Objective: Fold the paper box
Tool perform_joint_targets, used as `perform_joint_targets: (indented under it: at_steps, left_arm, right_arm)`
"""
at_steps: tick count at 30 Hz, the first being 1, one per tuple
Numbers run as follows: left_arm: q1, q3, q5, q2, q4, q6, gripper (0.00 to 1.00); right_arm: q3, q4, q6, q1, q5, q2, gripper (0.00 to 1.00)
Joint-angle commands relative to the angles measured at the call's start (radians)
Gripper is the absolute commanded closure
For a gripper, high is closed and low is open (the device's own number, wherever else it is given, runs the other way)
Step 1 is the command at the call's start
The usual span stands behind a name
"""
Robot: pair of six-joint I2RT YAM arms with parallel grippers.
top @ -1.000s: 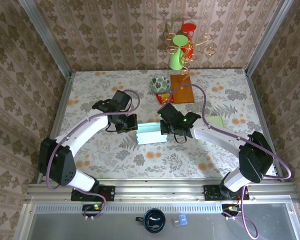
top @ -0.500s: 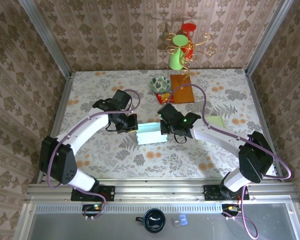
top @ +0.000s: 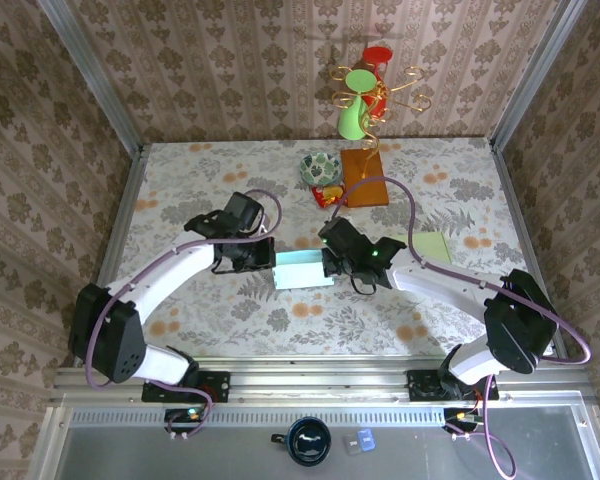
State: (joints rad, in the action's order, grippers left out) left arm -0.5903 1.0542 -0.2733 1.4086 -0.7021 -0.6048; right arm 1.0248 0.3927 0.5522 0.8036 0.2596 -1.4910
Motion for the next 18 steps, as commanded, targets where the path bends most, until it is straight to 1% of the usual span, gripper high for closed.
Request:
perform_joint_targets:
  at_steps: [1, 3, 6, 7, 9, 11, 13, 14, 16, 18]
  left_arm:
    - [-0.027, -0.027, 0.046, -0.021, -0.001, 0.012, 0.99]
    - [-0.040, -0.035, 0.065, -0.026, 0.001, 0.009, 0.99]
    - [-0.060, -0.054, 0.102, -0.045, 0.013, -0.005, 0.99]
    - [-0.066, -0.057, 0.112, -0.053, 0.016, -0.009, 0.99]
    - [-0.075, -0.063, 0.130, -0.066, 0.019, -0.016, 0.99]
    - [-0.084, -0.068, 0.140, -0.074, 0.027, -0.019, 0.99]
    - [-0.092, -0.068, 0.147, -0.075, 0.027, -0.021, 0.99]
    - [-0.096, -0.068, 0.149, -0.076, 0.028, -0.021, 0.99]
    - [-0.104, -0.068, 0.155, -0.076, 0.028, -0.030, 0.99]
    - [-0.112, -0.069, 0.163, -0.077, 0.032, -0.037, 0.99]
  right_arm:
    - [0.002, 0.071, 0.012, 0.020, -0.027, 0.022, 0.82]
    - [0.018, 0.111, 0.042, 0.018, -0.063, 0.039, 0.71]
    - [0.042, 0.172, 0.139, 0.008, -0.145, 0.081, 0.49]
    - [0.044, 0.182, 0.185, -0.004, -0.187, 0.092, 0.44]
    - [0.034, 0.181, 0.287, -0.039, -0.273, 0.150, 0.36]
    - [-0.009, 0.151, 0.415, -0.093, -0.375, 0.191, 0.34]
    - [-0.091, 0.041, 0.572, -0.160, -0.481, 0.237, 0.33]
    - [-0.129, -0.012, 0.639, -0.188, -0.508, 0.265, 0.32]
    - [-0.216, -0.139, 0.807, -0.239, -0.539, 0.315, 0.28]
    - [-0.274, -0.247, 0.935, -0.261, -0.546, 0.335, 0.26]
